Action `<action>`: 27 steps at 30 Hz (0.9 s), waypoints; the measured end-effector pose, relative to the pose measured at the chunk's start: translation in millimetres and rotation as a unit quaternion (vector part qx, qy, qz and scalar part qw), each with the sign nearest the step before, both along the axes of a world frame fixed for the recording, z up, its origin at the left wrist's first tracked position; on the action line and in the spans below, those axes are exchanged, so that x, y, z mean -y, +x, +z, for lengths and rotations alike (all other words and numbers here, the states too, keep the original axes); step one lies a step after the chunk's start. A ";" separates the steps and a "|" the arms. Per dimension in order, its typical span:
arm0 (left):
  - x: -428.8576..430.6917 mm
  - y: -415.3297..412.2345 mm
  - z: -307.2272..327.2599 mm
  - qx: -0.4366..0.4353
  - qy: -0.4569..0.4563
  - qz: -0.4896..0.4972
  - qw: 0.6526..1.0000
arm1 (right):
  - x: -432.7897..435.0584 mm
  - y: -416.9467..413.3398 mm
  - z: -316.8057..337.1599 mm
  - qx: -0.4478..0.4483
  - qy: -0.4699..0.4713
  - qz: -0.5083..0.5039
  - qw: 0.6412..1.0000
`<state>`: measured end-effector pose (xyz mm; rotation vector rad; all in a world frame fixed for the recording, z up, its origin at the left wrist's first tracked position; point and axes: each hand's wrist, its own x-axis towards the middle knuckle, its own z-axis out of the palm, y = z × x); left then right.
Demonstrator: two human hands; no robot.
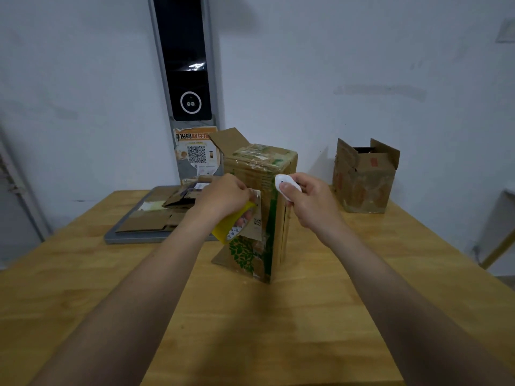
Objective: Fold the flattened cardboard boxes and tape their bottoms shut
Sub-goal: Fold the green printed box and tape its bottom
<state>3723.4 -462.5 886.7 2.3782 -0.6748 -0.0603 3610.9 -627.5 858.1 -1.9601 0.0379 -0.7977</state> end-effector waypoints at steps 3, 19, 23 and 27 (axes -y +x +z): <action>1.0 0.7 -0.4 0.064 0.033 0.028 0.997 | -5.3 8.7 7.5 0.041 -0.082 -0.058 0.994; -1.5 9.8 -2.0 0.105 0.049 0.047 0.992 | -40.4 40.0 38.8 -0.045 -0.473 -0.192 0.859; -1.3 9.9 0.3 0.101 0.060 0.043 0.992 | -43.2 44.0 47.4 -0.101 -0.471 -0.189 0.856; -7.0 9.3 1.8 0.094 0.060 0.054 0.992 | -29.8 39.6 36.1 -0.140 -0.435 -0.134 0.879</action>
